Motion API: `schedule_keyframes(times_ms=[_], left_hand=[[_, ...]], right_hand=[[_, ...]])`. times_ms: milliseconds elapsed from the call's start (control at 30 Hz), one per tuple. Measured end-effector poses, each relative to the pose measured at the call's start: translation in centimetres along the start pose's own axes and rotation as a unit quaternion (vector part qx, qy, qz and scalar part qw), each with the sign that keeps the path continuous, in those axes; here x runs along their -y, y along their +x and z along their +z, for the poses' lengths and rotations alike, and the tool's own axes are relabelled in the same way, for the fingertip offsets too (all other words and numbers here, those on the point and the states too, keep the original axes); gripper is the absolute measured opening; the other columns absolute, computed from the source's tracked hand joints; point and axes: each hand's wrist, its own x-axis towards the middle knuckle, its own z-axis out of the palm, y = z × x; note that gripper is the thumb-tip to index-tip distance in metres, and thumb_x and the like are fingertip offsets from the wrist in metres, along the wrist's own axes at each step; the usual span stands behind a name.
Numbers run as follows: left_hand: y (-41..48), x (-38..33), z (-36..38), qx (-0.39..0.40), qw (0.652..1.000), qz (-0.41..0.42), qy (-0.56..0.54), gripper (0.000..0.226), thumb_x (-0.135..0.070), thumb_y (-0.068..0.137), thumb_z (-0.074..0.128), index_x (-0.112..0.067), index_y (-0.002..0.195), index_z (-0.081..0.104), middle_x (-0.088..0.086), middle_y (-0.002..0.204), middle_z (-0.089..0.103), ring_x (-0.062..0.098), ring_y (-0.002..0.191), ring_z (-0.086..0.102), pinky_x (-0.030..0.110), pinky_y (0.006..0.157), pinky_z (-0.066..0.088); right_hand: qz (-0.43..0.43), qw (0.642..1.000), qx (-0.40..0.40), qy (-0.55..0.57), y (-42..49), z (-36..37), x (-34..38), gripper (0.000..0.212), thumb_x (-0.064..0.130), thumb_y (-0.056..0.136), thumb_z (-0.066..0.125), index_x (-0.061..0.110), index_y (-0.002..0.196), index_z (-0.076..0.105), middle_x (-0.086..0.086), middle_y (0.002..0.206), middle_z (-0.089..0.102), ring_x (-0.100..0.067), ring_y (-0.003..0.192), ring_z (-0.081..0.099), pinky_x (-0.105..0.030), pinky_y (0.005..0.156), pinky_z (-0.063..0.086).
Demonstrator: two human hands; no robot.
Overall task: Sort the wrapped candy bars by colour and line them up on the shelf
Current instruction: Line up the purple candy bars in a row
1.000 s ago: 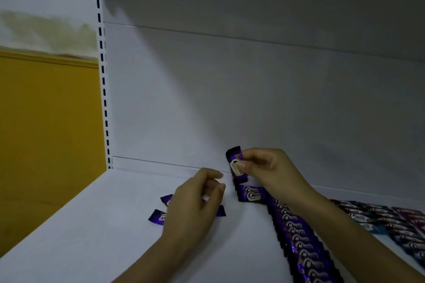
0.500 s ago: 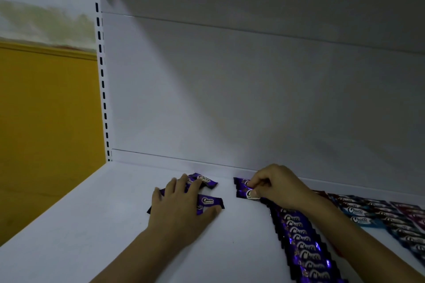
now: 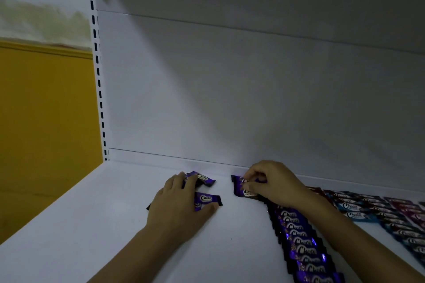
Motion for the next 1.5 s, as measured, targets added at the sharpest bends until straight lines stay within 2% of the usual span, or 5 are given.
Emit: schedule_keyframes(times_ms=[300,467,667,1067,1500], left_hand=[[0.3,0.2,-0.1,0.003,0.997,-0.065,0.039,0.107,-0.088,0.067,0.039,-0.032,0.152,0.004,-0.012,0.158,0.019,0.022,0.148,0.005,0.049,0.117,0.002],[0.5,0.4,0.2,0.015,0.997,-0.078,-0.014,0.121,-0.087,0.061,0.051,-0.022,0.153,0.005,-0.003,0.158,0.021,0.021,0.147,0.014,0.042,0.119,0.014],[0.5,0.3,-0.1,-0.010,0.998,0.008,-0.069,0.071,-0.062,0.075,0.063,-0.027,0.131,0.040,-0.010,0.116,0.058,0.015,0.108,0.051,0.030,0.089,0.043],[0.1,0.3,-0.9,-0.079,0.993,0.035,-0.079,0.017,-0.035,0.089,0.053,-0.024,0.101,0.056,-0.003,0.087,0.064,0.018,0.077,0.055,0.026,0.060,0.037],[0.9,1.8,-2.3,-0.135,0.812,-0.137,-0.551,0.012,-0.017,0.091,0.061,-0.010,0.082,0.065,0.006,0.072,0.064,0.017,0.065,0.061,0.039,0.070,0.056]], right_hand=[[-0.027,0.996,0.077,-0.019,4.0,3.1,8.2,0.029,0.021,0.098,0.045,0.019,0.121,0.061,-0.004,0.124,0.059,-0.021,0.110,0.056,-0.029,0.093,0.043],[0.016,0.988,0.153,-0.001,4.2,5.5,10.9,0.027,0.014,0.095,0.042,0.011,0.105,0.067,-0.008,0.107,0.065,-0.024,0.099,0.059,-0.038,0.088,0.049],[0.052,0.978,0.144,0.144,2.3,2.7,10.5,0.021,0.005,0.089,0.055,0.014,0.074,0.066,-0.001,0.083,0.068,-0.011,0.077,0.062,-0.022,0.071,0.050],[0.100,0.971,0.081,0.200,-1.9,2.6,9.7,0.029,0.009,0.093,0.051,0.014,0.121,0.057,-0.013,0.103,0.067,-0.026,0.098,0.065,-0.040,0.087,0.051],[0.054,0.996,0.069,0.030,-3.1,4.7,10.6,0.034,0.045,0.081,0.068,0.019,0.104,0.065,0.002,0.093,0.066,-0.016,0.087,0.063,-0.032,0.078,0.051]])
